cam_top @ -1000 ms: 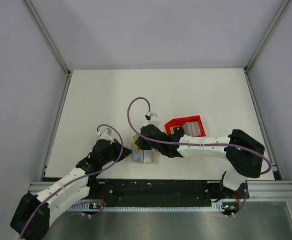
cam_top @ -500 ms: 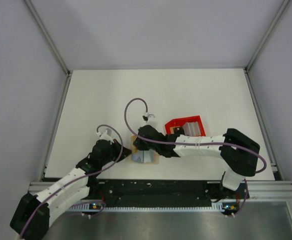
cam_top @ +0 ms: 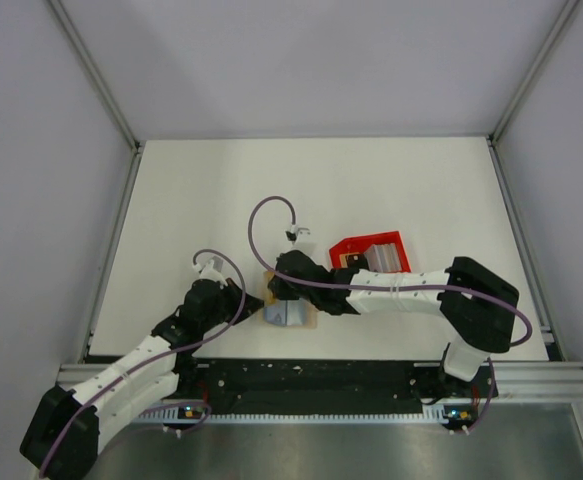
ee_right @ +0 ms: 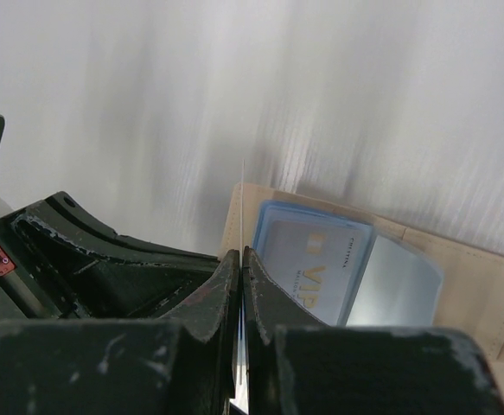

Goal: Put the credit cards into the card holder
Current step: Turn over the card slot in the card holder.

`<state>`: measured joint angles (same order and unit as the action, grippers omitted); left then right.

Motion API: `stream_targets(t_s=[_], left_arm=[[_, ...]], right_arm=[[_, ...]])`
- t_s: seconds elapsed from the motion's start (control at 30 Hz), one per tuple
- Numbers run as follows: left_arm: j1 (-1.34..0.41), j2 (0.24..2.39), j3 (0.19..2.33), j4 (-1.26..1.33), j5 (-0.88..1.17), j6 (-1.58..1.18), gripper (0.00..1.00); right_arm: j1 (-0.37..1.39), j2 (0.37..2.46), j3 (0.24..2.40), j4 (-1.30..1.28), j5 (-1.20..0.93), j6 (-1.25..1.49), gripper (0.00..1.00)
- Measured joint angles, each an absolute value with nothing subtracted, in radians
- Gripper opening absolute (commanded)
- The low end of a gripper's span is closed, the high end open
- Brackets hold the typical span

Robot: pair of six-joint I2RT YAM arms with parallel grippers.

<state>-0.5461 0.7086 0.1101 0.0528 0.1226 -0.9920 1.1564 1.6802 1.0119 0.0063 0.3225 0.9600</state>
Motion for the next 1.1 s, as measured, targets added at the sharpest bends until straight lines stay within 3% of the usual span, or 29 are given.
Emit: stream_targets(t_s=[1.1], left_arm=[[-0.546, 0.709, 0.110, 0.052, 0.115, -0.969, 0.00]], right_arm=[[1.157, 1.659, 1.017, 0.007, 0.316, 0.891, 0.00]])
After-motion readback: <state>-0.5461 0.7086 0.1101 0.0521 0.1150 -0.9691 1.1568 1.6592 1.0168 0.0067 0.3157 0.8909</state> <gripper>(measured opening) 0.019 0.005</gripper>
